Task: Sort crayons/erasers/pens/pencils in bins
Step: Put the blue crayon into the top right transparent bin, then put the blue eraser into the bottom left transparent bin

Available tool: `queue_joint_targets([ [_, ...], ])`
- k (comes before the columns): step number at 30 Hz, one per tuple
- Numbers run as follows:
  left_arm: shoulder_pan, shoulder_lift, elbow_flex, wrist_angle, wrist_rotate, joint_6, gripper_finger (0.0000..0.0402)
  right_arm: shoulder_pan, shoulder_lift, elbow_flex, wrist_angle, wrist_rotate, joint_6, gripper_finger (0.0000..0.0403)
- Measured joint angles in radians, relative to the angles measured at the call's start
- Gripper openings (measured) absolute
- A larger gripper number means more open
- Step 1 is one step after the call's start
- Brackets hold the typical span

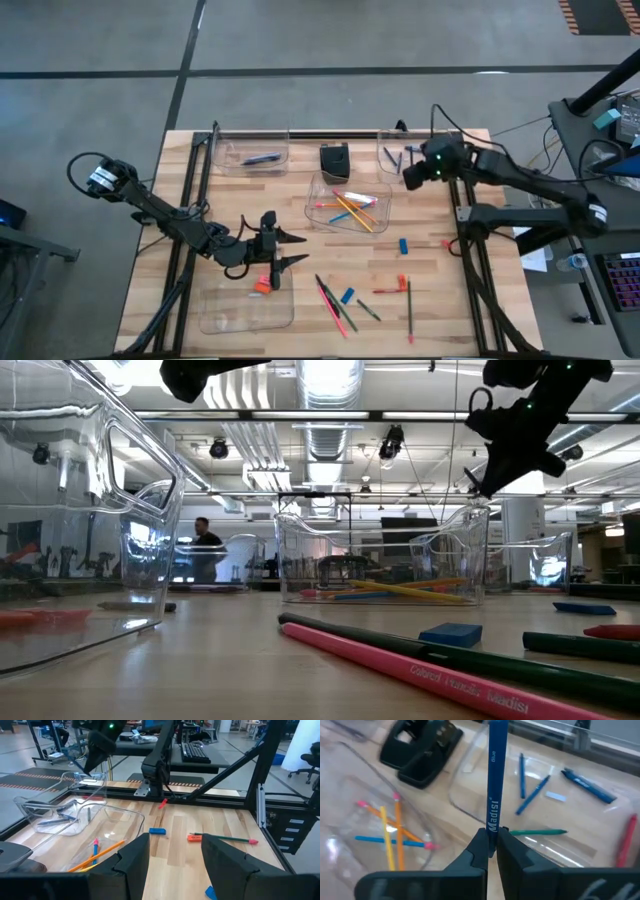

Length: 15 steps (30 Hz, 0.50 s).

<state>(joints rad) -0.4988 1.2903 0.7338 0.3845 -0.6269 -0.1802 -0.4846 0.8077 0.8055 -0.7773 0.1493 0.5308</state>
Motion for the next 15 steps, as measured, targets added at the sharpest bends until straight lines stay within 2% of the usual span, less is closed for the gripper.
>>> queue_joint_targets([
  [5, 0.000, 0.000, -0.001, 0.000, 0.005, 0.000, 0.0166, -0.043, 0.044, -0.006, 0.000, 0.007, -0.051, 0.0027],
  [15, 0.000, -0.001, 0.001, -0.002, 0.014, 0.004, 0.0166, -0.092, 0.167, -0.006, 0.064, 0.036, -0.169, 0.0140],
])
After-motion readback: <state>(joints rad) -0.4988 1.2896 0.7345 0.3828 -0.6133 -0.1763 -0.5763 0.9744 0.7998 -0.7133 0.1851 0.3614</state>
